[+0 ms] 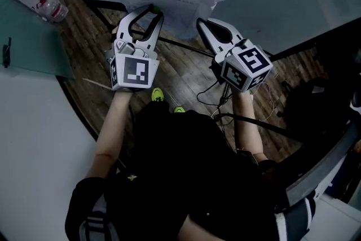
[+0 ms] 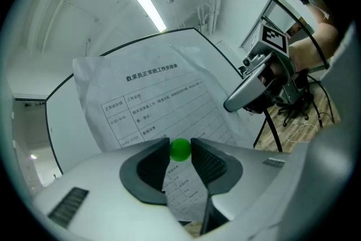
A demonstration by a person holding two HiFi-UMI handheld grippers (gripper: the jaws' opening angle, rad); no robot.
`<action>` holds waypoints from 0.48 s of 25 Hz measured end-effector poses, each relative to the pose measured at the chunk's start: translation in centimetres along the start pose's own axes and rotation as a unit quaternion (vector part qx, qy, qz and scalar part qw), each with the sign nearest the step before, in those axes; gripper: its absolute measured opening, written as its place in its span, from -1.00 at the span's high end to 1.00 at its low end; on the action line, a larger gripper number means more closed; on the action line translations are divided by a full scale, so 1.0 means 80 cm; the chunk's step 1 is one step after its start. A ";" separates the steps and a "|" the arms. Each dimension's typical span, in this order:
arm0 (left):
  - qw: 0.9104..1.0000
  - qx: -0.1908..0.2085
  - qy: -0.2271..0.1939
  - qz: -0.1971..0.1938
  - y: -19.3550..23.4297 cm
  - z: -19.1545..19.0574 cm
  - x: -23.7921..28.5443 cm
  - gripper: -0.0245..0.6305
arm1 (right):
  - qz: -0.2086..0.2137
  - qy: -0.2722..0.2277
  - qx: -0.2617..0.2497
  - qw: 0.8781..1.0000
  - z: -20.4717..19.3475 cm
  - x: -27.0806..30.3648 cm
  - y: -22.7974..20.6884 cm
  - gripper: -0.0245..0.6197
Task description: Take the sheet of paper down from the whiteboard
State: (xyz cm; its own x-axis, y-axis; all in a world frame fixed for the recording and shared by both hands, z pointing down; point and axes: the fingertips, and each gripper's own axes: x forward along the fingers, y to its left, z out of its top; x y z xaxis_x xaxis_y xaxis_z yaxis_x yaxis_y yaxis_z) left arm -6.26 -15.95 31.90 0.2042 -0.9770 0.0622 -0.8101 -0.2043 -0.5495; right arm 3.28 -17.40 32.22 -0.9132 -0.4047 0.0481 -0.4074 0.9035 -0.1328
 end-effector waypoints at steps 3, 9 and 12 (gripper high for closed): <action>1.000 -0.004 0.004 0.004 -0.001 0.002 -0.004 0.52 | 0.007 0.003 0.002 1.000 0.002 -0.001 0.005 0.88; 1.000 -0.010 0.018 0.004 -0.004 0.006 -0.011 0.52 | 0.023 0.008 0.012 1.000 0.007 -0.002 0.011 0.87; 1.000 -0.012 0.025 0.000 -0.014 0.007 -0.012 0.52 | 0.035 0.008 0.025 0.999 0.004 -0.008 0.014 0.87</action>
State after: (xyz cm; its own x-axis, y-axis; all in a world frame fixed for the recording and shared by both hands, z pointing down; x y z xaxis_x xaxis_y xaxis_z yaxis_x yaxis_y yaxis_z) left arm -5.24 -14.78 31.99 0.1758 -0.9789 0.1045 -0.8238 -0.2044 -0.5288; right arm 3.39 -16.22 31.72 -0.9399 -0.3375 0.0529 -0.3413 0.9213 -0.1861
